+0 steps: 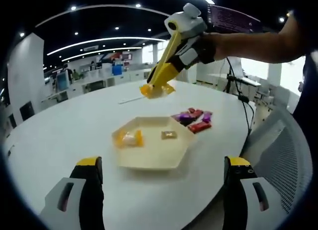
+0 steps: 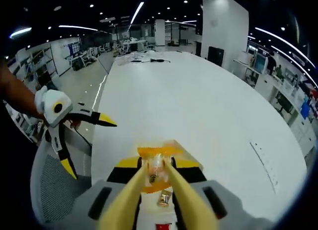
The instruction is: Place the target food into the container with the food tongs after gripping and lifting it, then release it inside without dropping or visibly crushing the food.
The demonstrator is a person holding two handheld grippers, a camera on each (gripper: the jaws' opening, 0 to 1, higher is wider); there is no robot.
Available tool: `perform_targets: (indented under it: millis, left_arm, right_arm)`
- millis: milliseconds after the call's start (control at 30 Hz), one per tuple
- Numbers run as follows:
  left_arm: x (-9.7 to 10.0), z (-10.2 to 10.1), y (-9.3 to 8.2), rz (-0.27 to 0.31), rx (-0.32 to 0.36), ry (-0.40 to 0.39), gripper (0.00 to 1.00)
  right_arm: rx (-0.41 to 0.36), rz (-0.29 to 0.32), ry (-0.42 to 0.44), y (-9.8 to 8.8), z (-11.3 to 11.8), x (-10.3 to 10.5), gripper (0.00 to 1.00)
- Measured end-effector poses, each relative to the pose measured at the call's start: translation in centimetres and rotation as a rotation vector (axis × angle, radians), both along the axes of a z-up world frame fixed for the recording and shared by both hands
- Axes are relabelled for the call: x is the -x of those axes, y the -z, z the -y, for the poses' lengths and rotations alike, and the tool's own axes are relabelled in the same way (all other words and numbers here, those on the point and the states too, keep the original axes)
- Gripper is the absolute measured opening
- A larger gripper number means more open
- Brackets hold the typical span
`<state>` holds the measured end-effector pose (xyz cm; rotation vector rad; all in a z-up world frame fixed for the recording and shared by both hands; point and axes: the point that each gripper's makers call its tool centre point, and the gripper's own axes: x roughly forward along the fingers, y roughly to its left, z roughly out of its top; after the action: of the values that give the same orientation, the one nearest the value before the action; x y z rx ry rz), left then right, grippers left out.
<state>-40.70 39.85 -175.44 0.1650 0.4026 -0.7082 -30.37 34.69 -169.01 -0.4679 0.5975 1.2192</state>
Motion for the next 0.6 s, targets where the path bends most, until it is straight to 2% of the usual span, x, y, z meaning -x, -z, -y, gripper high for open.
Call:
perform_targets:
  millis: [167, 300, 400, 600]
  left_arm:
    - [-0.1, -0.1, 0.0, 0.003, 0.001, -0.003, 0.98]
    - [-0.1, -0.1, -0.1, 0.004, 0.001, -0.005, 0.98]
    - [-0.1, -0.2, 0.1, 0.001, -0.001, -0.008, 0.98]
    - [0.0, 0.0, 0.1, 0.001, -0.01, 0.0, 0.98]
  right_arm:
    - [0.003, -0.016, 0.008, 1.1, -1.8, -0.7, 0.23]
    - [-0.007, -0.026, 0.004, 1.1, -2.6, -0.5, 0.23]
    - [0.016, -0.028, -0.015, 1.6, -2.8, -0.2, 0.24]
    - [0.011, -0.003, -0.03, 1.4, -2.9, -0.3, 0.25]
